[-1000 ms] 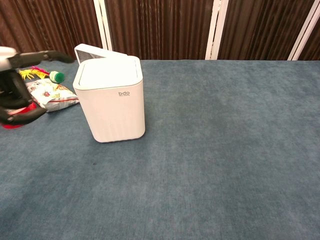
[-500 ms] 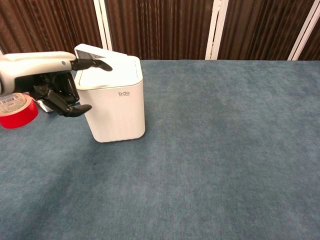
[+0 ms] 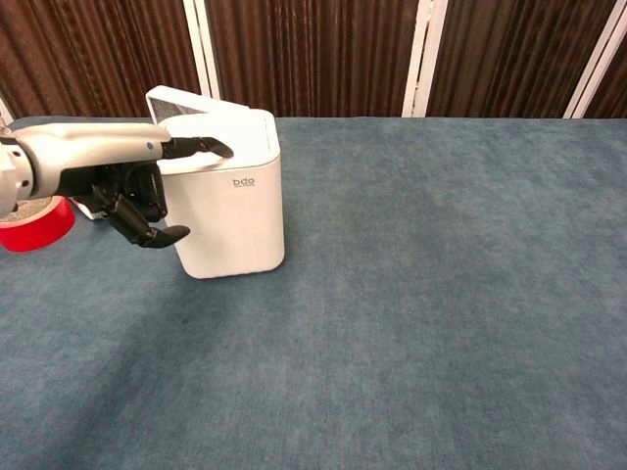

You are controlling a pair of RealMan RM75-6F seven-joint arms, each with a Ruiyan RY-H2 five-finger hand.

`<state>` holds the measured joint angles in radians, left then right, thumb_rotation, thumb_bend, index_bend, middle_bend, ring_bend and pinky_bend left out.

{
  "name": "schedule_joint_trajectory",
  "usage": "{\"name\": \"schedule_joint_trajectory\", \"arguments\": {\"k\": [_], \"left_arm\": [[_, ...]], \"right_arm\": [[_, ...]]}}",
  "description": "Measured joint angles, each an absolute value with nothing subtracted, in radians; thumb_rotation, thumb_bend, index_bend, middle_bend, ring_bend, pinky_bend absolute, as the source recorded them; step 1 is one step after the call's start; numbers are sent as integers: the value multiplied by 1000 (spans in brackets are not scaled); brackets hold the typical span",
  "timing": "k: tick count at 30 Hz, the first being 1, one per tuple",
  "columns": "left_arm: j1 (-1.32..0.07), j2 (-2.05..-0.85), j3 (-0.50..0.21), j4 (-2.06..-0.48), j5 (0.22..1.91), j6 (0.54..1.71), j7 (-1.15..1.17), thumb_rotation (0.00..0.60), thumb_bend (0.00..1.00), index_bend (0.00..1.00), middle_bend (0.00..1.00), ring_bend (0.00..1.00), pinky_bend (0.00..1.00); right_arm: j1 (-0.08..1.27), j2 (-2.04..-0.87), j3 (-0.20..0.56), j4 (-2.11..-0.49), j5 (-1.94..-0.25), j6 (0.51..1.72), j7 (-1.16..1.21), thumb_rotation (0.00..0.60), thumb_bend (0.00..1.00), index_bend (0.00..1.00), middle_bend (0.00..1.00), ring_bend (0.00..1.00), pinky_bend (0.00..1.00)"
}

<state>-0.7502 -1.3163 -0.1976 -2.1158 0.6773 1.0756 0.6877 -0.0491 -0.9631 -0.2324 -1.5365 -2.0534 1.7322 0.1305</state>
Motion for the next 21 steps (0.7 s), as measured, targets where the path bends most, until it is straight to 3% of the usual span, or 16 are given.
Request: {"name": "schedule_joint_trajectory", "arguments": {"k": [13,16,21], "left_arm": [[-843,-1305,-145,-2124,533,1079,730,600,445,0,1000,1000,1000],[-833,-1304,-145,-2126,583,1092,705,600,445,0,1000,1000,1000],[-777,-1278,-108,-2139,815,1143,655,600,445,0,1000,999,1000]], "right_arm": [[-51,-963,-232,-1535,-2052,1734,131,600,311,0,0,0,0],[-52,-963,-231,-1535,-2049,1735,131,600,311,0,0,0,0],[-56,-962,-230,-1533,-2050,1747,136,600,312,0,0,0,0]]}}
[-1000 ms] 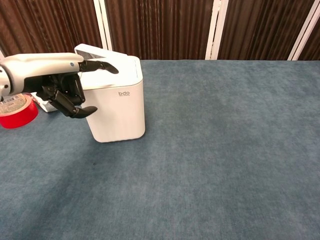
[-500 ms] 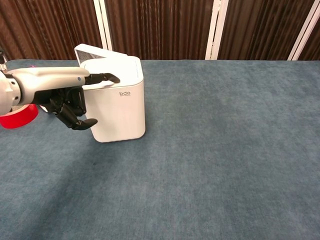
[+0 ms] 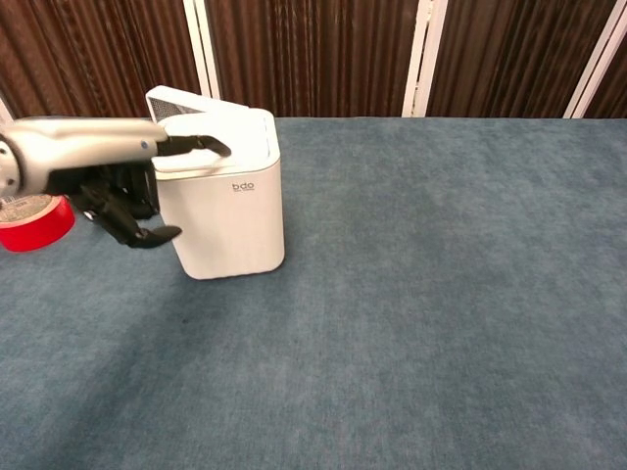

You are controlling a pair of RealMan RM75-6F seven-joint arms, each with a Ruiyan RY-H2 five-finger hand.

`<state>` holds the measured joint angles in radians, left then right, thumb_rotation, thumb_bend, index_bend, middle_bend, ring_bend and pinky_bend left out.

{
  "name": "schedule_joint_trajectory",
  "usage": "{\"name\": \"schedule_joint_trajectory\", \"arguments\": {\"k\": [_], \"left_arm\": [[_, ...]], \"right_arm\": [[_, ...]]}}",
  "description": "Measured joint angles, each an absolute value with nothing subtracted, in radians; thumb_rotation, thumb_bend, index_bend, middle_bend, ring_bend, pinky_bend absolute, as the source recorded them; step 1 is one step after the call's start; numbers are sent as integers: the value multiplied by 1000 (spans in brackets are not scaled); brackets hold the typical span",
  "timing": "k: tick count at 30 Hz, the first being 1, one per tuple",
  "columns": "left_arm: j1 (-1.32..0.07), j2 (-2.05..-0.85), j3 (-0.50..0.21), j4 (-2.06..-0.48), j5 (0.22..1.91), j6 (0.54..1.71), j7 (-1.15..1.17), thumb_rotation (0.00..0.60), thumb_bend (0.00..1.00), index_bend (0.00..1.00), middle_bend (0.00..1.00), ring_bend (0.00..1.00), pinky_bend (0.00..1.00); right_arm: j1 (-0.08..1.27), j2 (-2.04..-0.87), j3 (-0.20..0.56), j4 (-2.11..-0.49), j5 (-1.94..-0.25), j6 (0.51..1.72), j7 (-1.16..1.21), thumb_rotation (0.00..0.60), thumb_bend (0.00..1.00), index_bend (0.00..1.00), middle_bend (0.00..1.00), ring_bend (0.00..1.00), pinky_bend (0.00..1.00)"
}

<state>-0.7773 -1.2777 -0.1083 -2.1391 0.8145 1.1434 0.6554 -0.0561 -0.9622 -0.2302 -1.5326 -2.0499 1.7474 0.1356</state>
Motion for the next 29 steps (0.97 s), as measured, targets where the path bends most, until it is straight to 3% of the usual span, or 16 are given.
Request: {"name": "schedule_joint_trajectory", "arguments": {"k": [4,8,11,13,14,16,18,21,29], "left_arm": [[-701,-1232,-40,-2145,1070,1205,596,600,446,0,970,957,1000],[-597,-1180,54,-2115,1369,1299,491,600,446,0,830,813,973],[-499,-1149,134,-2048,1567,1398,406,600,444,0,550,515,684],[-426,-1136,181,-1984,1657,1471,367,600,439,0,264,213,300],[-374,-1131,209,-1938,1697,1519,351,600,435,0,166,117,186],[-294,-1129,243,-1867,1728,1582,334,600,431,0,56,27,84],[-206,-1138,270,-1780,1727,1639,305,600,425,0,1,0,46],[-115,-1162,283,-1664,1690,1680,241,600,420,0,0,0,23],[-47,-1182,255,-1579,1704,1745,164,600,421,0,0,0,23]], "right_arm": [[-59,-966,-233,-1532,-2058,1743,121,600,312,0,0,0,0],[-61,-972,-236,-1536,-2063,1732,97,600,312,0,0,0,0],[-61,-976,-235,-1542,-2061,1720,82,600,312,0,0,0,0],[-61,-977,-234,-1546,-2057,1715,76,600,311,0,0,0,0],[-61,-978,-234,-1547,-2056,1713,73,600,312,0,0,0,0],[-61,-979,-233,-1549,-2054,1710,69,600,312,0,0,0,0],[-60,-981,-233,-1550,-2053,1705,66,600,311,0,0,0,0],[-58,-983,-232,-1554,-2052,1699,61,600,311,0,0,0,0],[-55,-986,-235,-1558,-2057,1684,43,600,311,0,0,0,0]]}}
